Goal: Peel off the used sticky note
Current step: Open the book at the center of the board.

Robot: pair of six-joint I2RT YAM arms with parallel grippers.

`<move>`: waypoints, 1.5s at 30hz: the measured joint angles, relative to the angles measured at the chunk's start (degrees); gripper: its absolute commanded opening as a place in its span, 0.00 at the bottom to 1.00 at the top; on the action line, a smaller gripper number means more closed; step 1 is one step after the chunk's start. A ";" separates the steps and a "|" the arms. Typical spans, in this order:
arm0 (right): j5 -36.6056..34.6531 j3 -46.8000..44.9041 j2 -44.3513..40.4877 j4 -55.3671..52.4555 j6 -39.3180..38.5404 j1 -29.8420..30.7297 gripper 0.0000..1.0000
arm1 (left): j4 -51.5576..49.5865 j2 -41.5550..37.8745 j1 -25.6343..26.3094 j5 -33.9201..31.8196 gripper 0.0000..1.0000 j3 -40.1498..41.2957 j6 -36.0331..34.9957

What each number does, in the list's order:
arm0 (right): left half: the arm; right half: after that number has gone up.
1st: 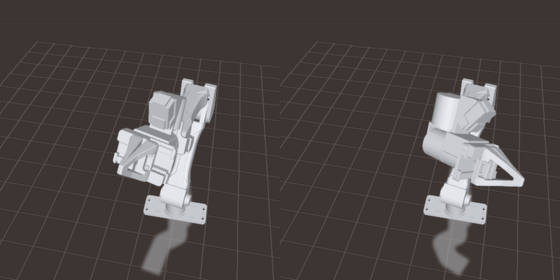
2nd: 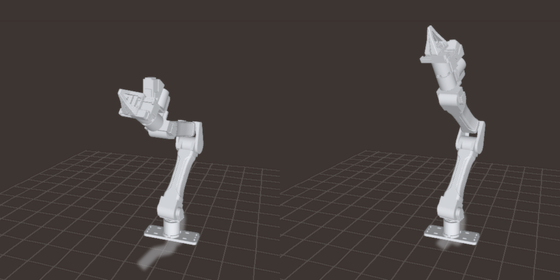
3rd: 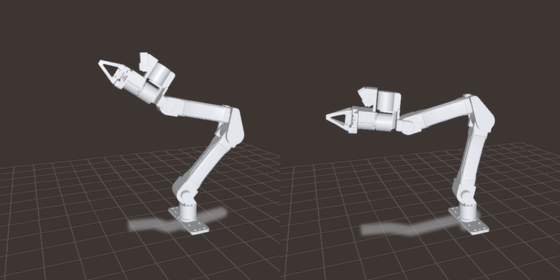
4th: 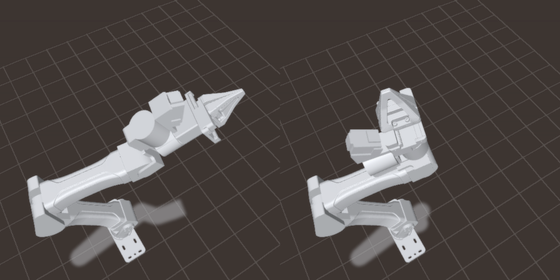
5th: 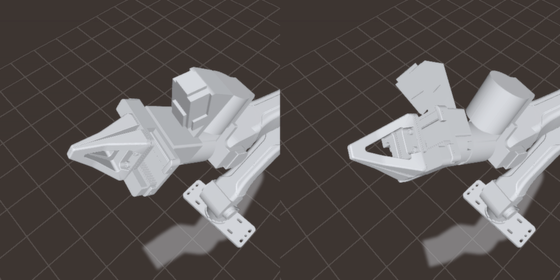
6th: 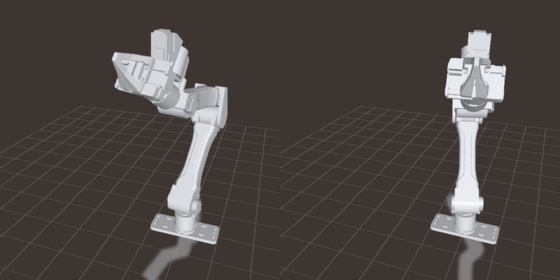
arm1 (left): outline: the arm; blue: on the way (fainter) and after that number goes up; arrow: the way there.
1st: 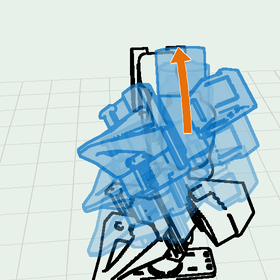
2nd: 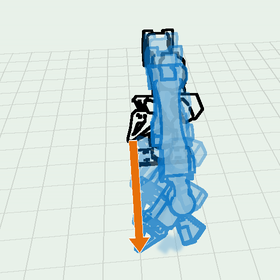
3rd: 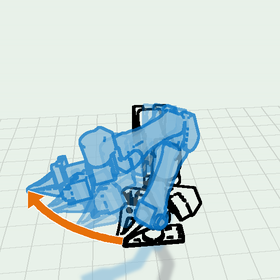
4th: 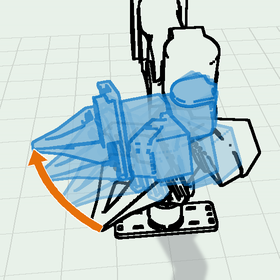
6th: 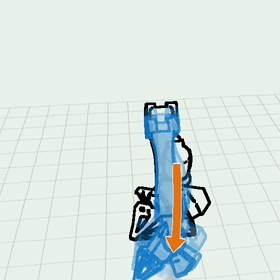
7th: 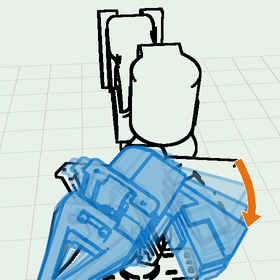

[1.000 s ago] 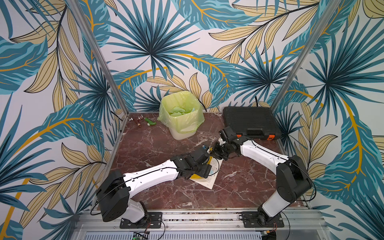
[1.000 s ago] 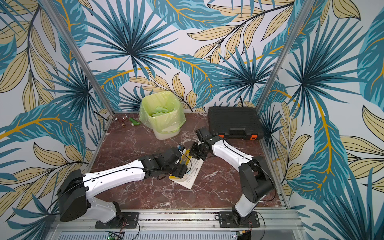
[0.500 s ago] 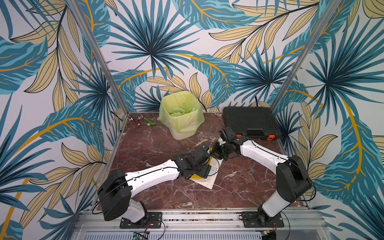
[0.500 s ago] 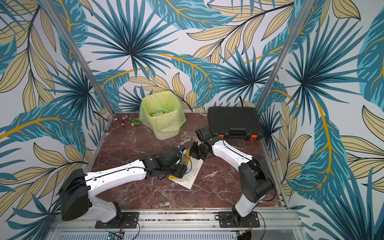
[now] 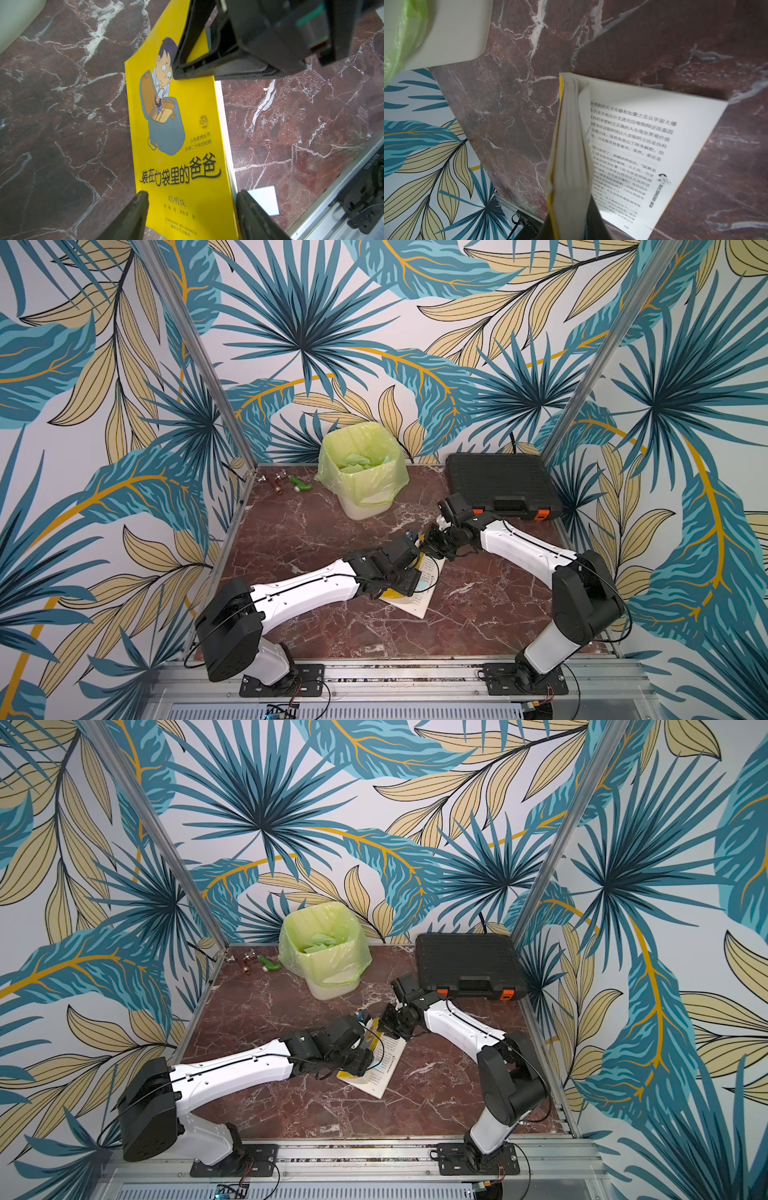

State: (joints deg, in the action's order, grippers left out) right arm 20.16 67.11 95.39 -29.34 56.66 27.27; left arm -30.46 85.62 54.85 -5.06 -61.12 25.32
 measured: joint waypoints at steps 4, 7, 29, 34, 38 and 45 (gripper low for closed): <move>0.04 -0.07 0.02 0.28 0.17 0.00 0.15 | 0.00 0.02 -0.04 0.15 0.66 0.00 0.00; 0.04 -0.09 0.15 0.52 0.20 0.00 0.15 | 0.00 0.04 -0.20 0.17 0.65 0.00 0.00; 0.02 -0.15 0.63 1.14 0.66 0.04 0.15 | -2.01 1.57 -0.31 -0.61 0.54 -1.07 -0.28; 0.13 -0.15 0.63 1.20 0.83 0.04 0.15 | -4.15 3.30 -0.46 -2.29 0.53 -2.45 -0.90; 0.28 -0.15 0.63 1.25 0.85 0.04 0.15 | -5.92 5.05 -0.46 -3.19 0.53 -3.78 -1.79; 0.50 -0.15 0.63 1.29 0.85 0.04 0.15 | -7.08 6.14 -0.46 -2.89 0.00 -5.05 -2.95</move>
State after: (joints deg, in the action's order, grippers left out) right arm 20.67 66.96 96.03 -28.05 57.52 27.31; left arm -37.54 91.77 54.39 -7.94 -66.17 22.37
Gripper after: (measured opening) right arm 0.152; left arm 0.277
